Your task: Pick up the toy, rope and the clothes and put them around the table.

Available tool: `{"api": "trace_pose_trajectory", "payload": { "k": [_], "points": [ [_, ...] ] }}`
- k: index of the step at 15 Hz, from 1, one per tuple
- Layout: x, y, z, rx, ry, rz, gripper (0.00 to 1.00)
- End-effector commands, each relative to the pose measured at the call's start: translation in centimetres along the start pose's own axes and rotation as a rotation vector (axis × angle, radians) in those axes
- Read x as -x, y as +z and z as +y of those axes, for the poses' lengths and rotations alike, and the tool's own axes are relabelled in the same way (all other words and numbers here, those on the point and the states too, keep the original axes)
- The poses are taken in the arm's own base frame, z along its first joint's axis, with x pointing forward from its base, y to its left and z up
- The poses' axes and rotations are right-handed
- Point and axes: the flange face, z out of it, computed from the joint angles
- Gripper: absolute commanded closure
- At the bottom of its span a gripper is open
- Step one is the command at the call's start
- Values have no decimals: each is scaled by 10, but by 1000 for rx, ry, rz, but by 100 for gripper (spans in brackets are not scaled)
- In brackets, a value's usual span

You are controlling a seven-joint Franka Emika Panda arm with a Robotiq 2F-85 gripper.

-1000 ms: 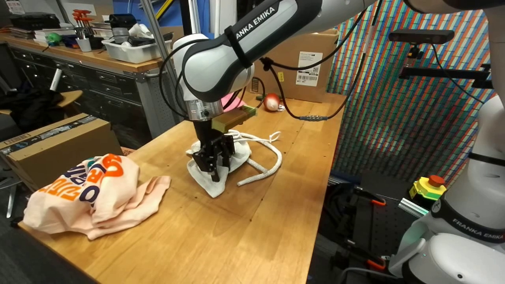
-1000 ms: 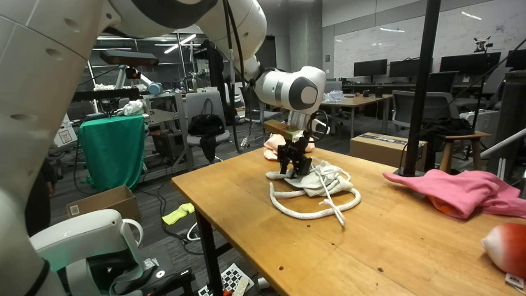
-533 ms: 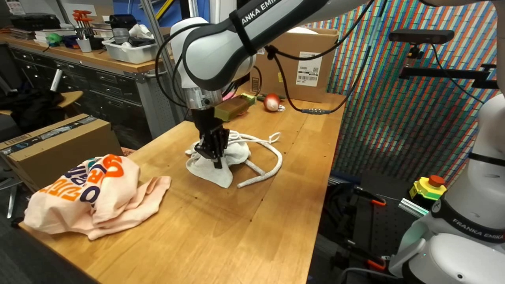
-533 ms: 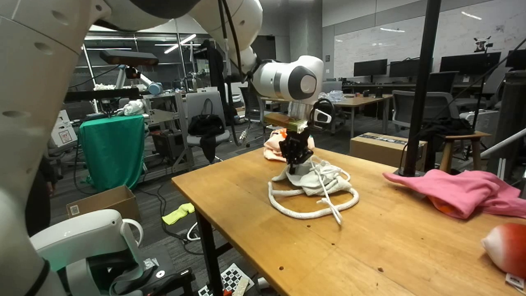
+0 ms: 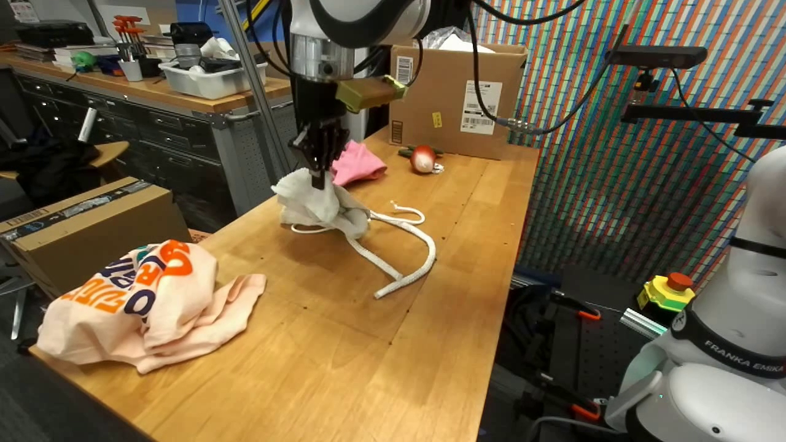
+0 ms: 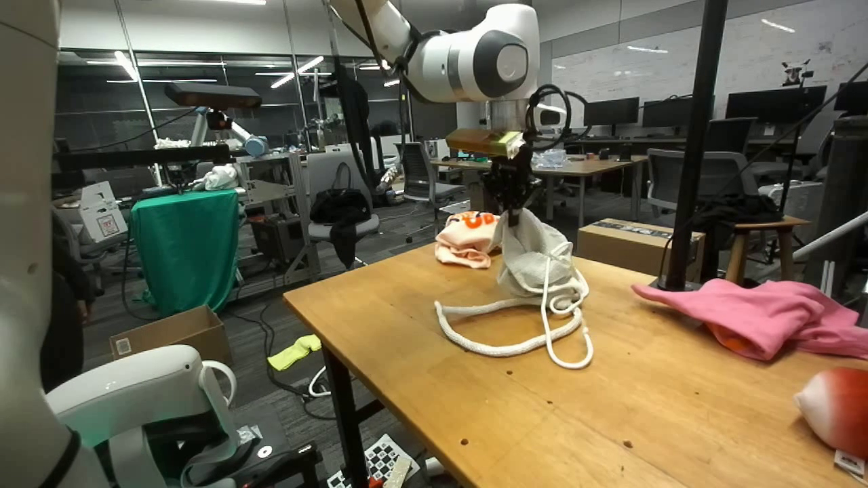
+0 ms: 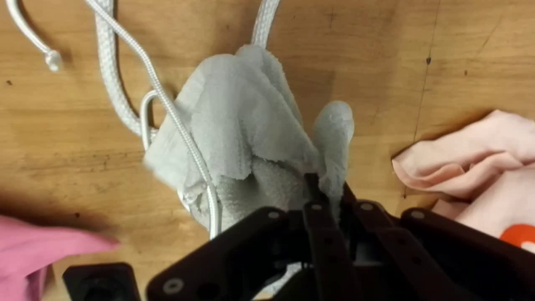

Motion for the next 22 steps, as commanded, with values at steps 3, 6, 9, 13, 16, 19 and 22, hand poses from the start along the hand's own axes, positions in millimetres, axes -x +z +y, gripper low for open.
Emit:
{"api": "trace_pose_trajectory", "payload": {
  "k": [3,6,9,13,16,19,22],
  "points": [
    [7,-66,33,-9,105,231,91],
    [9,-92,51,-20,184,337,91],
    [13,-113,69,-30,251,406,92],
    [26,-130,86,-17,296,407,91],
    [37,-137,95,0,320,367,91],
    [49,-141,100,-2,310,298,91],
    [59,-143,95,-47,230,195,91]
  ]
}}
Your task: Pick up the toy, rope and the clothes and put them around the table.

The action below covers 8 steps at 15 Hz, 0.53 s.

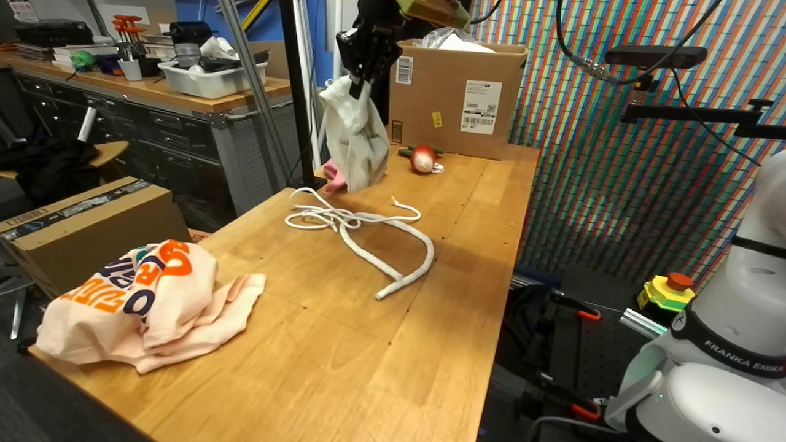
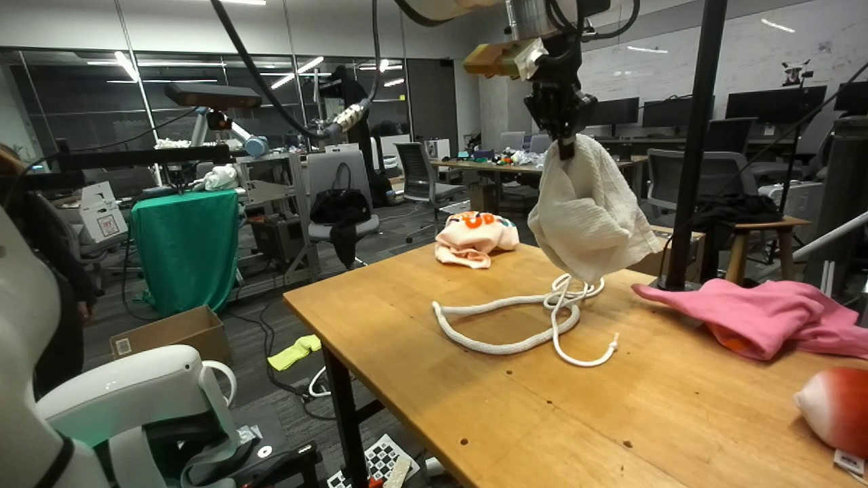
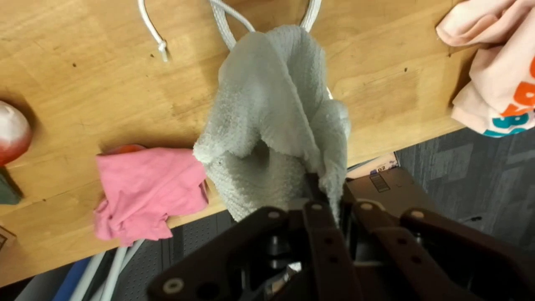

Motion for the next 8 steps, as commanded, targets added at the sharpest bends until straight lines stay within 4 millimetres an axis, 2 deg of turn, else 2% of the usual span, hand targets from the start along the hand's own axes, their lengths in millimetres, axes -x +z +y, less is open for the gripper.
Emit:
{"api": "trace_pose_trajectory", "payload": {
  "k": [1,4,8],
  "points": [
    [16,-18,-2,-56,-96,-101,91],
    [27,-20,-12,-80,-207,-200,91],
    [44,-7,-42,-87,-378,-324,91]
  ]
}}
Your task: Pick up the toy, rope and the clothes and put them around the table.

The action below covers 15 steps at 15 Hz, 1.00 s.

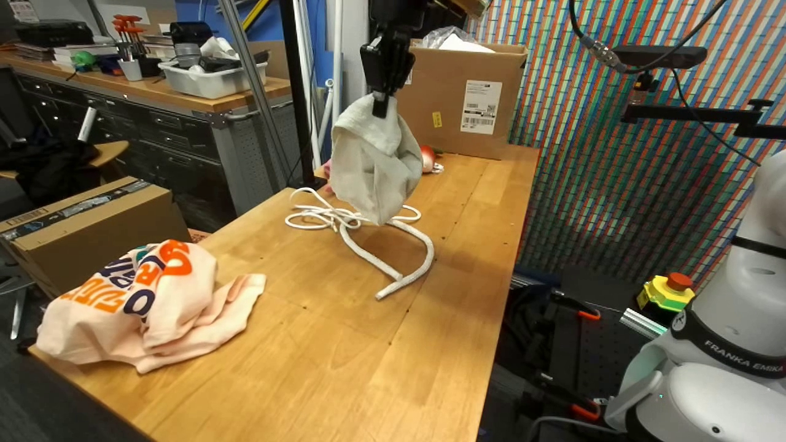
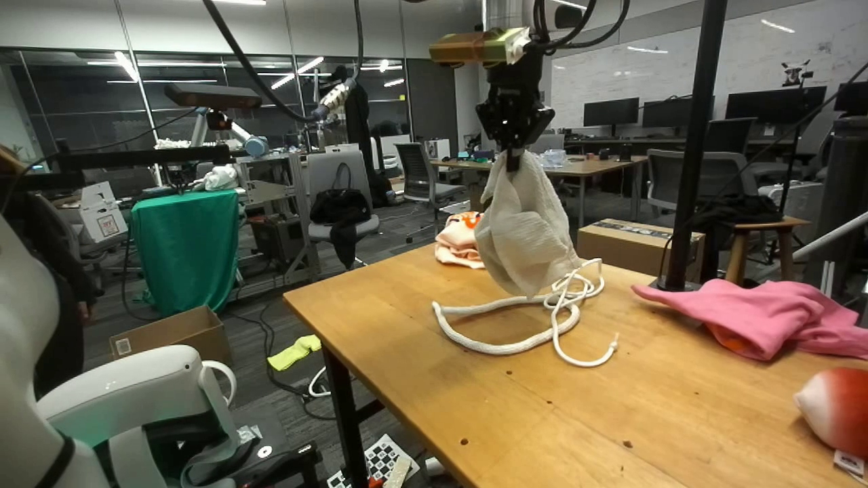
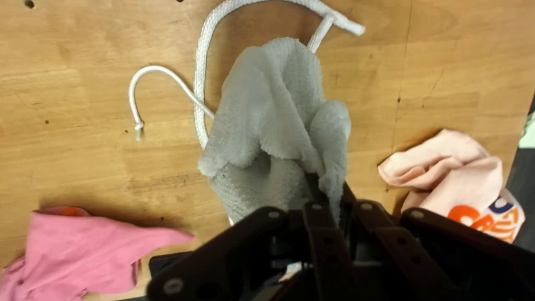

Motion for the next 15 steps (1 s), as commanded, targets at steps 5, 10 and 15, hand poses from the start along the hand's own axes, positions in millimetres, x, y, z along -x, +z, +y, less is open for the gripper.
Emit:
{"api": "trace_pose_trajectory", "payload": {
  "k": [5,10,15],
  "points": [
    [5,40,-87,-61,-341,-209,91],
    [8,85,-151,-164,-530,-345,91],
    [10,111,-184,-288,-662,-482,92]
  ]
}}
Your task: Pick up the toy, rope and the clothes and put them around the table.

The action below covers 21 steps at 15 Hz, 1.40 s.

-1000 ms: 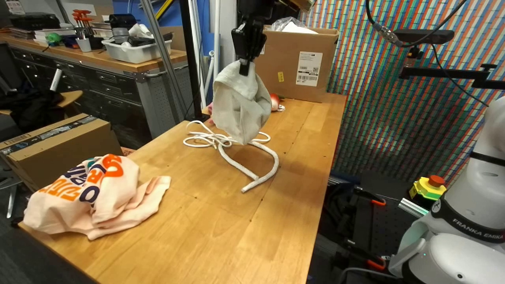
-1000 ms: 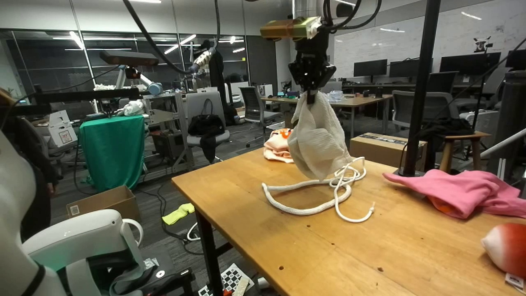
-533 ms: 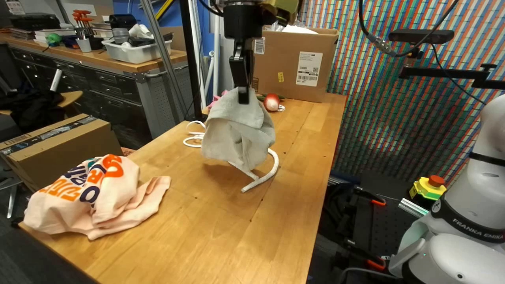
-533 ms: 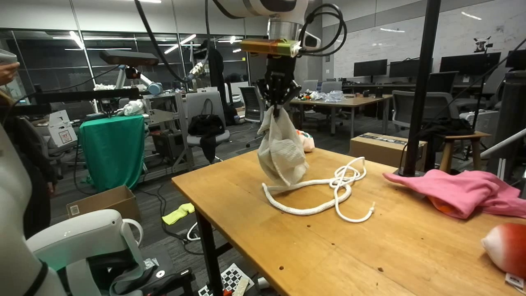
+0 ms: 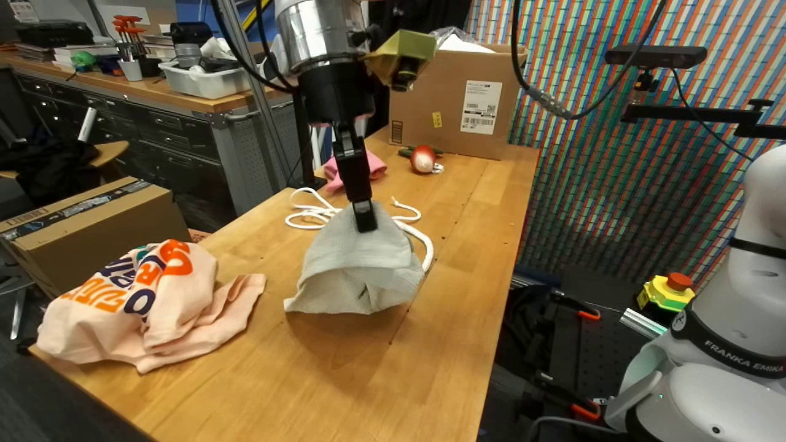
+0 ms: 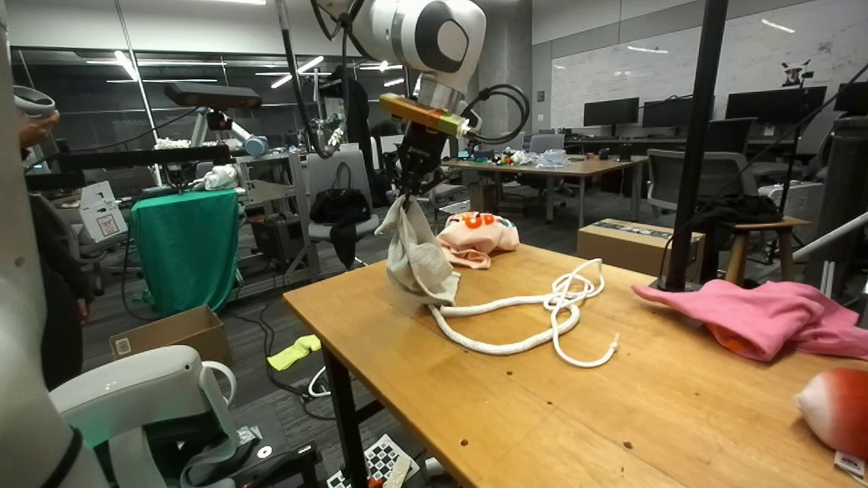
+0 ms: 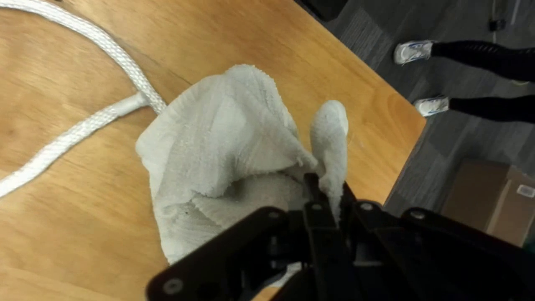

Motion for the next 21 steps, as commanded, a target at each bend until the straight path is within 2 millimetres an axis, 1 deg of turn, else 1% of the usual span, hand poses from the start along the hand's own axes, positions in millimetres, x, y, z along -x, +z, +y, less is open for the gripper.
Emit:
{"api": "trace_pose_trajectory", "payload": {
  "k": [1,6,8,13,15,19,20,21],
  "points": [
    [-18,0,-10,-129,-122,-69,92],
    [-36,8,-18,-288,-191,-154,92],
    [-41,9,-18,-343,-193,-172,92],
    [-58,20,-12,-437,-177,-212,92],
    [-60,27,-9,-444,-167,-251,92],
    [-60,45,-6,-445,-142,-360,92],
    [-59,47,-6,-447,-140,-378,90],
    [-60,49,-6,-448,-137,-389,65]
  ]
}}
